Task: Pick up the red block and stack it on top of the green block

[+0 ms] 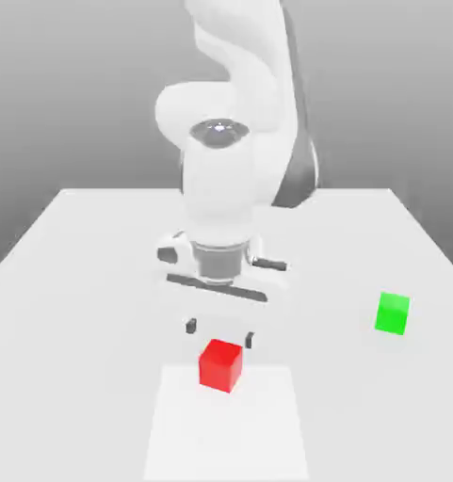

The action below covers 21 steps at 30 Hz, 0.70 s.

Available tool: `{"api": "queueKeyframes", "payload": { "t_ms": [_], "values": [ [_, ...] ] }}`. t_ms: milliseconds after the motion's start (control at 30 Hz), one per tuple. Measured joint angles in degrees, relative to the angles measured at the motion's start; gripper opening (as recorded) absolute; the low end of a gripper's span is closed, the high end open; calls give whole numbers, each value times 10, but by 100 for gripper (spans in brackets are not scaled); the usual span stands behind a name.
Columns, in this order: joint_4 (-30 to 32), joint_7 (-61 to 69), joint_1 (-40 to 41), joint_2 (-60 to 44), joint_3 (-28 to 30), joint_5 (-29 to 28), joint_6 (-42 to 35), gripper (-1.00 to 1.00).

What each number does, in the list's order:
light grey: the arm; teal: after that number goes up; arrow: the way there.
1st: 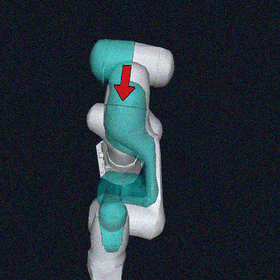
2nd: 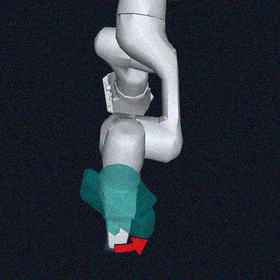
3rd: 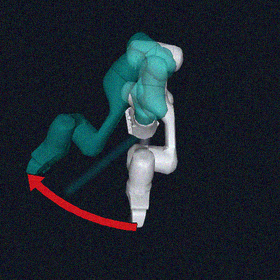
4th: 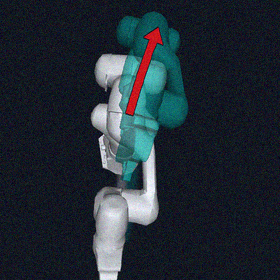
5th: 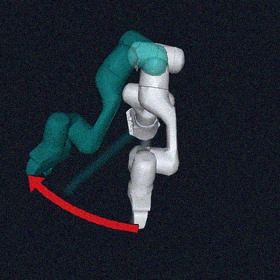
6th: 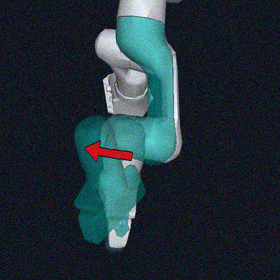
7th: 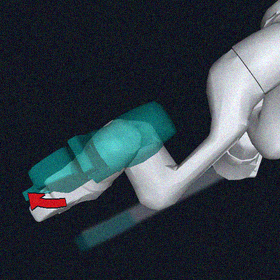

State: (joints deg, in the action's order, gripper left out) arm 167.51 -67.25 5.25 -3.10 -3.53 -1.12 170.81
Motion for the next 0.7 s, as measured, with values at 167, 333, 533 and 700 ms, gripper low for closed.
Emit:
{"api": "queueKeyframes", "payload": {
  "t_ms": [167,333,533,700],
  "values": [
    [-7,-14,-18,-62,22,-17,53,-100],
    [-7,-16,-20,-65,24,-21,56,-100],
    [8,7,-15,45,10,12,-38,-100],
    [13,65,-60,105,-4,27,-94,-100]
  ]
}}
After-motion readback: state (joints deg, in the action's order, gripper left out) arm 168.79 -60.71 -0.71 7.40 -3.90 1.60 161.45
